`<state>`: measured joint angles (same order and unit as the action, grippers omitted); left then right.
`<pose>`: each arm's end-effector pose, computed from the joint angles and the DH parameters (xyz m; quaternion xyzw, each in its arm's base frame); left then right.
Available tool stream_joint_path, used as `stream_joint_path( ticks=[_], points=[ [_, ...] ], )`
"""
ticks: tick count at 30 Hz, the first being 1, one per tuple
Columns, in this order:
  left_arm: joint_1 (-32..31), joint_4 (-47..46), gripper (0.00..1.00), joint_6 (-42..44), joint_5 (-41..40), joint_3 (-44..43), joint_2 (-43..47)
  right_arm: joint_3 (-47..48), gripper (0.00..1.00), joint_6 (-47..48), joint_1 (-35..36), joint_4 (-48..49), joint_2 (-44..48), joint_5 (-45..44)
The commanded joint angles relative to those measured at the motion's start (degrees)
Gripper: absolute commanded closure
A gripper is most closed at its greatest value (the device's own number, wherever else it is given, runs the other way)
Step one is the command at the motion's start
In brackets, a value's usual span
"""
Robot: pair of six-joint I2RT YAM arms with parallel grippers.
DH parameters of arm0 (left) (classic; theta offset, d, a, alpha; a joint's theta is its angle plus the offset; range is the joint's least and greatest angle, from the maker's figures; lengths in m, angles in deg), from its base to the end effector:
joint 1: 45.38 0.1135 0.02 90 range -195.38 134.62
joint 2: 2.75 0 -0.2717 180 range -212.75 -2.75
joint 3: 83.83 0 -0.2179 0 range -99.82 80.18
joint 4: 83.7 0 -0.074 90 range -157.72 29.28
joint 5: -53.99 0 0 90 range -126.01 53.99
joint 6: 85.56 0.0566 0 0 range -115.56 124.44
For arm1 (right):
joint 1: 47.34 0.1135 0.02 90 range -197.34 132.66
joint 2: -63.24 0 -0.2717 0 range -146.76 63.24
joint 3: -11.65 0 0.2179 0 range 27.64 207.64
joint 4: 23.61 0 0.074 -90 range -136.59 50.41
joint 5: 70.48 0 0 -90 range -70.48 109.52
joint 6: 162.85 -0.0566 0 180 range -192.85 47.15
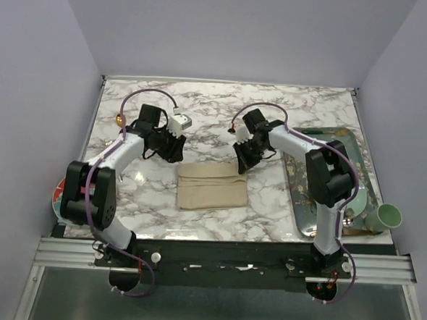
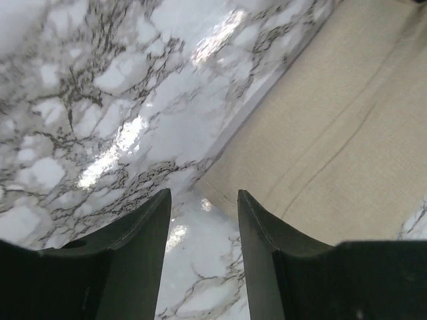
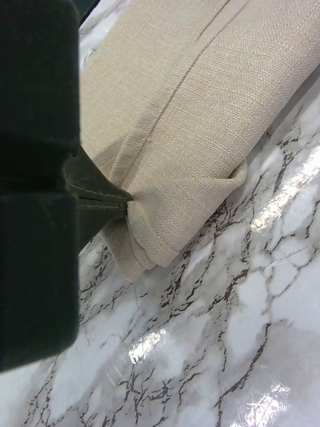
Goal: Fold the napkin into a case and place the utensils inside
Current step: Smooth out the 2/3-rectangle-folded napkin at the center of the board.
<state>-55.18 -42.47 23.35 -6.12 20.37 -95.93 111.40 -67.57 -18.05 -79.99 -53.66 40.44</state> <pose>0.2978 -0.0801 0.2146 0.2982 0.8838 -0.2267 0.2803 0.3277 0.2070 0.1699 -0.3140 0.9216 0.2050 0.1004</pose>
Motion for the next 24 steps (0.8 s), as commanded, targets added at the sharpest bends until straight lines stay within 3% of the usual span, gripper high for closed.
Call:
stream_joint_path(
  ticks=[1, 5, 12, 24],
  points=[
    [-4.6, -3.3, 0.45, 12.4, 0.7, 4.9, 11.5, 0.3, 0.99, 1.9, 0.0, -0.3, 1.1, -2.6],
    [-11.4, -3.2, 0.36, 19.9, -2.6, 9.0, 12.9, 0.1, 1.00, 2.3, 0.0, -0.6, 2.3, -2.1],
    [-20.5, -10.0, 0.37, 23.4, -9.0, 13.9, 11.8, 0.2, 0.99, 2.5, -0.1, -0.9, 1.5, -2.0],
    [-25.4, -13.7, 0.41, 25.8, -13.4, 12.8, 4.3, 0.0, 0.99, 3.4, -0.1, -0.6, 1.5, -1.9]
  ],
)
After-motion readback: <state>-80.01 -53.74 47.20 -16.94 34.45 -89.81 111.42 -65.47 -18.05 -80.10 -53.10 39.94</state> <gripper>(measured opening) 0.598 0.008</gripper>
